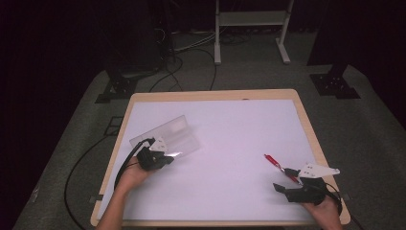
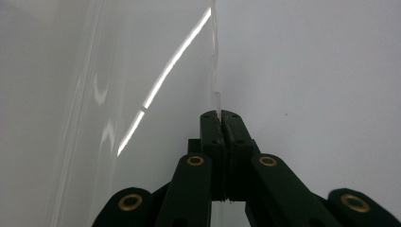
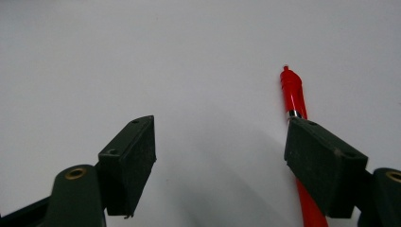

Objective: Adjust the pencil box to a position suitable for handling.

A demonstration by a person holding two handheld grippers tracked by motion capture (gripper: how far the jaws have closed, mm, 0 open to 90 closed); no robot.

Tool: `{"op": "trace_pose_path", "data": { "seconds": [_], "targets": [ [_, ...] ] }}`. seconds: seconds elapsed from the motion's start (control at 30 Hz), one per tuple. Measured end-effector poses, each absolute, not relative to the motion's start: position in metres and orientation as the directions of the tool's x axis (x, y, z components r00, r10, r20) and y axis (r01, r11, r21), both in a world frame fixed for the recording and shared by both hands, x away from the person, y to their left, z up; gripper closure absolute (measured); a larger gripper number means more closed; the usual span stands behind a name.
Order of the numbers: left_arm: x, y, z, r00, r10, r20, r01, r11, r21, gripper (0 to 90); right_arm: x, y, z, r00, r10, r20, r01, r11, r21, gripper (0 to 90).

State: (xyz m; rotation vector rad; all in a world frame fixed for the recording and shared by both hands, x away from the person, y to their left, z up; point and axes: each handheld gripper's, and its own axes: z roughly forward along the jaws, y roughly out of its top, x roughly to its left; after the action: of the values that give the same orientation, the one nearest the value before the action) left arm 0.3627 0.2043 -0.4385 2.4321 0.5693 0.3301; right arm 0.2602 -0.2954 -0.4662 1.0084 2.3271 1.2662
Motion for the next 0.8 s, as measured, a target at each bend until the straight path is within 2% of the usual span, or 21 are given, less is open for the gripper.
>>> {"op": "trace_pose_path", "data": {
  "seconds": [0.43, 0.8],
  "targets": [
    [0.356, 0.165, -0.415, 0.918, 0.374, 0.129, 0.214, -0.744, 0.633, 89.2, 0.261, -0.304, -0.466, -0.684, 0.726, 0.066, 0.448, 0.347, 0.824, 24.6],
    [0.353, 0.136, -0.412, 0.943, 0.305, 0.137, 0.154, -0.76, 0.631, 89.1, 0.262, -0.31, -0.466, -0.671, 0.739, 0.066, 0.453, 0.338, 0.825, 24.6]
  ]
}}
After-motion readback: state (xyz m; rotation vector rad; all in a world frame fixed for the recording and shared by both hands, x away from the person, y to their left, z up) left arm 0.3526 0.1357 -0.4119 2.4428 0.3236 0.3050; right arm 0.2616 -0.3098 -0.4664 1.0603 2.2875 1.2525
